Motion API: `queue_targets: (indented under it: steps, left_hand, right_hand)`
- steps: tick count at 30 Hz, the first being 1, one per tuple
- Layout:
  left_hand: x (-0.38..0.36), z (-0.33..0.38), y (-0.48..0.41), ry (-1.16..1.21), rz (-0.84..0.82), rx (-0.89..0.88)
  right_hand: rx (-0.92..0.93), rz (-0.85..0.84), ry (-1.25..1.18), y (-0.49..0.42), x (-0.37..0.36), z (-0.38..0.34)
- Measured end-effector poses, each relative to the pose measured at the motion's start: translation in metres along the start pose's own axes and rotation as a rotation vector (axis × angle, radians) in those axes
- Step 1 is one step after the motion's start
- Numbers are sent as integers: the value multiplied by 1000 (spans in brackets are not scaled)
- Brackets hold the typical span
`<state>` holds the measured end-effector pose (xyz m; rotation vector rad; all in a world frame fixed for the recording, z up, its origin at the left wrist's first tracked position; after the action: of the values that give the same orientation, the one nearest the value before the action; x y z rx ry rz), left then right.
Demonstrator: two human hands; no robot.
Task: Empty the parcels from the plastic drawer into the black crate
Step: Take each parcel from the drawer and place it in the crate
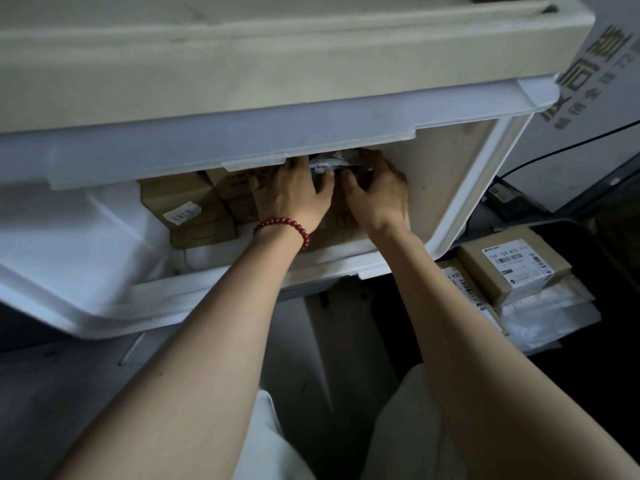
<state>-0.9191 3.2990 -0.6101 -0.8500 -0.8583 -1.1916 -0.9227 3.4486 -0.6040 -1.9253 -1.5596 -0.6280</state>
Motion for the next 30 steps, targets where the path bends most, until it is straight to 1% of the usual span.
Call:
queue_targets:
  steps: [3, 6, 9, 13, 16, 20, 22, 24, 26, 30]
  left_hand:
    - [11, -2, 7, -26, 23, -5]
    - [25, -7, 14, -27, 53, -19]
    - [42, -17, 21, 2, 88, -24]
    - [65, -24, 41, 66, 125, -60]
    - [81, -17, 63, 40, 156, -148]
    - [102, -7, 97, 24, 187, -266]
    - [111, -5, 117, 9, 200, -318]
    - [119, -10, 134, -3, 197, -303]
    - [125, -20, 146, 59, 169, -229]
    - [136, -41, 164, 431, 133, -51]
  right_hand:
    - [107, 62, 16, 7, 12, -21]
    - [135, 114, 46, 21, 24, -35]
    - [144, 128, 60, 42, 28, -48]
    - [170, 89, 5, 65, 30, -59]
    - [176, 60, 33, 79, 33, -58]
    - [242, 15, 86, 97, 42, -57]
    - [278, -32, 115, 108, 44, -58]
    - [248, -126, 108, 119, 40, -56]
    - [174, -223, 1, 130, 37, -55]
    - [24, -412, -479, 156, 31, -64]
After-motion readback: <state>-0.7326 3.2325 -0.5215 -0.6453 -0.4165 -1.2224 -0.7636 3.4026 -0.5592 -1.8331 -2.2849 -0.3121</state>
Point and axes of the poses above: each hand's wrist, its own y-axis away from the middle knuckle, its own x-axis out of the back of the hand, z = x × y, the point moved 10 cm from there along -y, towards the middle knuckle, and after that the axes turned 2 degrees about -y, right-handed, at the moved point
